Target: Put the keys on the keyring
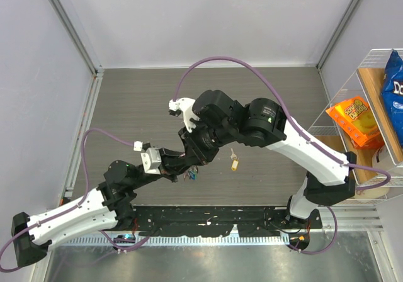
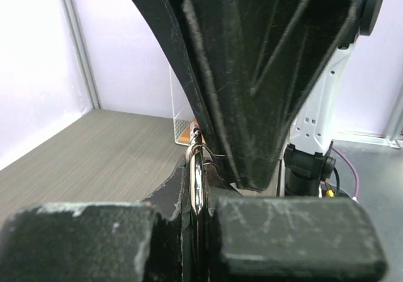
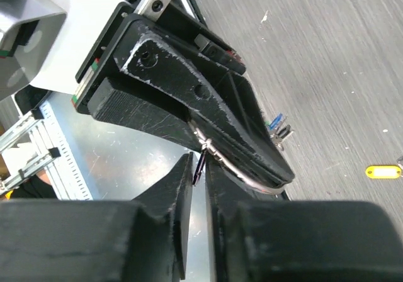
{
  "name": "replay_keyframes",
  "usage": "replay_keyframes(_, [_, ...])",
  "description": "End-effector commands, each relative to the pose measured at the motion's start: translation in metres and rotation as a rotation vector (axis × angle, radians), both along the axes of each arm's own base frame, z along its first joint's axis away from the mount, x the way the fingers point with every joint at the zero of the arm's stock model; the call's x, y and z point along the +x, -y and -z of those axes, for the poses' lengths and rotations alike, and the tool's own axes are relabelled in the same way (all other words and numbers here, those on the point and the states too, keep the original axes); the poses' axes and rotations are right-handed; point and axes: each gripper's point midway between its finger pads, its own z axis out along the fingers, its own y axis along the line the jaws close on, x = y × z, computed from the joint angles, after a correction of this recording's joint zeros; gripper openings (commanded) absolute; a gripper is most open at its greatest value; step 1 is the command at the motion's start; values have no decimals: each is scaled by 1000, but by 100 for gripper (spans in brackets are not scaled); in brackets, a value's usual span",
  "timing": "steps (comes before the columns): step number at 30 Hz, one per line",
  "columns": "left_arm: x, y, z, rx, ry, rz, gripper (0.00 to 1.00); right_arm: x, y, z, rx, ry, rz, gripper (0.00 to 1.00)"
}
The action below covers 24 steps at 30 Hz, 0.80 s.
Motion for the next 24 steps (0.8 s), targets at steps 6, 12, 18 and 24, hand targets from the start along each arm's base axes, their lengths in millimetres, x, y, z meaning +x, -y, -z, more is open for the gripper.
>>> replay_keyframes(6, [3,-46,-92,-338,169,-144,0,-30,25,-1,-86,-83,-80,41])
replay_keyframes(12, [-2,-55,-110,-386,214,-150,0,-20,39,-26,-23,4,-26,56])
replay_keyframes(18, [8,-60,-119,-393,181,-204,0,1,46,-39,67,196,9,58])
replay_keyframes(24, [32,-69,-114,-353,76,-330,0,16,41,-45,195,517,0,60])
